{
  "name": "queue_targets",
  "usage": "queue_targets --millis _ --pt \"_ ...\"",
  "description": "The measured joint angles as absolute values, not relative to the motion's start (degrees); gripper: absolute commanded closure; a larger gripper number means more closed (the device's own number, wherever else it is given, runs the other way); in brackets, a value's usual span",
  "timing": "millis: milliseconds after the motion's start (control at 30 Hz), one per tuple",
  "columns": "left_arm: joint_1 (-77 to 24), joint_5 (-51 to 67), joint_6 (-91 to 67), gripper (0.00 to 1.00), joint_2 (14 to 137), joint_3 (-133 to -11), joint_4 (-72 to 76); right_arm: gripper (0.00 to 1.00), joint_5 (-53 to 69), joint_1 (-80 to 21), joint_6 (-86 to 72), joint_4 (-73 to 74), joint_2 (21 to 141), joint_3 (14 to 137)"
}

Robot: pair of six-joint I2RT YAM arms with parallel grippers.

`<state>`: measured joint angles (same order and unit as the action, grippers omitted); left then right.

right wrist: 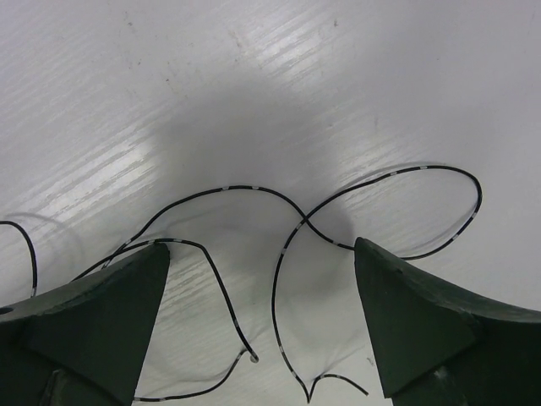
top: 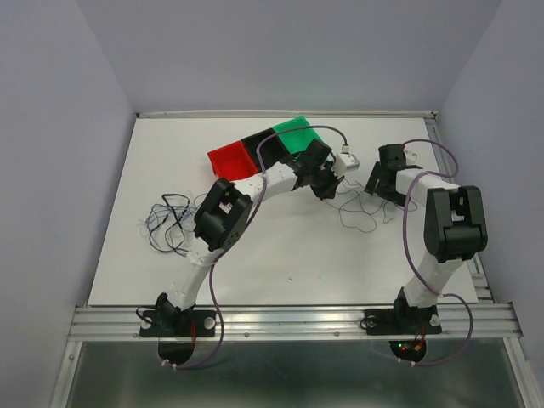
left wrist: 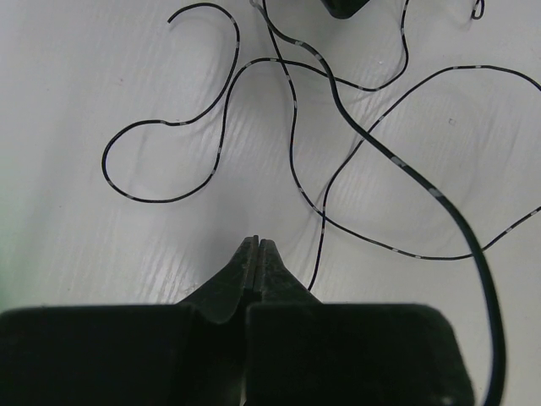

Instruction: Untangle the cables

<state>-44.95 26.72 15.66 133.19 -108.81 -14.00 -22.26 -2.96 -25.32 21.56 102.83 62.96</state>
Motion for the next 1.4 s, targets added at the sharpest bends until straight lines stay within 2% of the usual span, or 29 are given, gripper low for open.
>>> queue_targets --millis 300,333,367,433,600,667,867,933,967,1000,1067,1100,1133,1267,1400 --pt "-45.0 26.7 16.3 1.0 133.2 -108.6 -14.0 0.05 -14.3 2.0 -24.1 16.4 102.7 61.1" --pt "-45.0 26.7 16.4 1.0 133.2 -108.5 -14.0 0.07 -13.4 2.5 -23.8 15.8 102.6 60.8" --pt "-45.0 26.7 16.4 1.0 133.2 -108.4 -14.0 0.15 -12.5 2.9 -23.4 15.2 102.5 60.6" --pt "-45.0 26.7 16.6 1.0 133.2 -108.3 -14.0 0.23 -11.1 3.9 -22.9 14.2 102.2 60.2" --pt "-45.0 26.7 16.8 1.0 133.2 -107.9 -14.0 0.29 -7.9 5.2 -22.0 11.2 101.9 59.1" --pt "-45.0 26.7 17.0 1.0 133.2 -107.7 -14.0 0.35 -7.4 5.2 -21.8 10.2 101.3 58.1" --pt "-45.0 26.4 17.1 1.0 133.2 -107.7 -14.2 0.38 -7.7 1.9 -21.2 9.7 101.3 57.6" --pt "-45.0 26.4 17.3 1.0 133.2 -107.7 -14.3 0.47 -9.1 -0.3 -20.9 9.8 101.7 58.1" --pt "-45.0 26.3 17.3 1.0 133.2 -107.7 -14.4 0.55 -9.7 -1.6 -20.9 9.9 102.0 58.4" --pt "-45.0 26.3 17.4 1.0 133.2 -107.7 -14.4 0.7 -10.2 -2.6 -20.9 10.0 102.1 58.5" --pt "-44.9 26.3 17.5 1.0 133.2 -107.7 -14.4 0.85 -10.5 -3.8 -21.5 10.2 102.2 58.5" --pt "-44.9 26.3 17.5 1.0 133.2 -107.7 -14.4 0.97 -10.3 -4.5 -21.6 10.3 102.2 58.5" --pt "-44.8 26.5 17.5 1.0 133.2 -107.7 -14.4 1.0 -10.0 -4.7 -21.6 10.3 102.2 58.5" --pt "-44.4 26.7 17.4 1.0 133.2 -107.7 -14.4 1.0 -7.5 -4.9 -22.3 9.8 102.0 58.2" --pt "-43.8 26.8 17.2 1.0 133.2 -107.7 -14.3 0.99 0.0 -5.0 -22.7 7.7 99.8 55.0"
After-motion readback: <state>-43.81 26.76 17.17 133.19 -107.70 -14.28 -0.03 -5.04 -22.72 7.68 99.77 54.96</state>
